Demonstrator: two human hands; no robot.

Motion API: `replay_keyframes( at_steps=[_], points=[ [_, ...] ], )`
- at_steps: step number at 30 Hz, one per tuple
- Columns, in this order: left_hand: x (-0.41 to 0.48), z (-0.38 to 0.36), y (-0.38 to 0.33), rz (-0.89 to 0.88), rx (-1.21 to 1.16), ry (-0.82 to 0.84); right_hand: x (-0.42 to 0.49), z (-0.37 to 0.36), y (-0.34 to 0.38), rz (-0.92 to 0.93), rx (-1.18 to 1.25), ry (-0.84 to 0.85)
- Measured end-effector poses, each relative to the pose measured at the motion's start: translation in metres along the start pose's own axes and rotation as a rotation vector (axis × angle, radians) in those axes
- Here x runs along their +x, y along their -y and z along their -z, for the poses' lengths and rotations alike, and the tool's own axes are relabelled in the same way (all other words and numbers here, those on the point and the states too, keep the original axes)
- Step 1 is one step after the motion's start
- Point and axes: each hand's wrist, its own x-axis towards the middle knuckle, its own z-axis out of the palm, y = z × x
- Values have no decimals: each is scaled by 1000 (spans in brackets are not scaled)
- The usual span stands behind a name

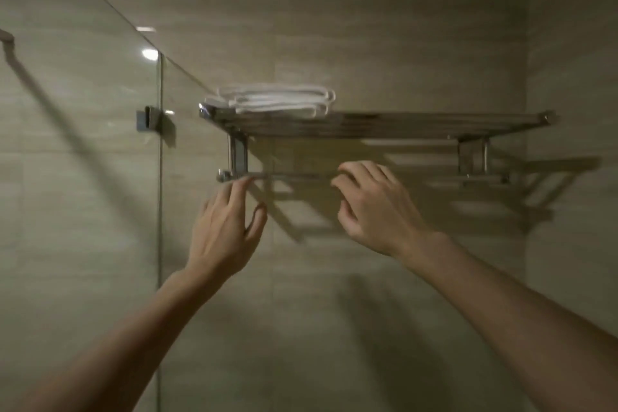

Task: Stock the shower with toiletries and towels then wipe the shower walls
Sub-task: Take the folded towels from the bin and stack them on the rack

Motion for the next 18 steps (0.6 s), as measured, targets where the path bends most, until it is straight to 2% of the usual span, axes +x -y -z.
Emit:
replay_keyframes(
  at_steps=[3, 8, 10, 13, 18],
  points=[
    [-63, -25, -5, 160, -20, 338, -73, -10, 0, -39, 37, 154],
    [-180, -62, -10, 295, -82, 846, -211, -21, 24, -209, 163, 424],
    [-244, -77, -20, 398, -169, 956, -288, -21, 42, -299, 237, 534],
    [-337, -102, -40, 624, -299, 1077, -387, -6, 73, -528, 357, 678],
    [-496, -130, -52, 734, -418, 1388, -528, 38, 140, -881, 450, 978]
  ],
)
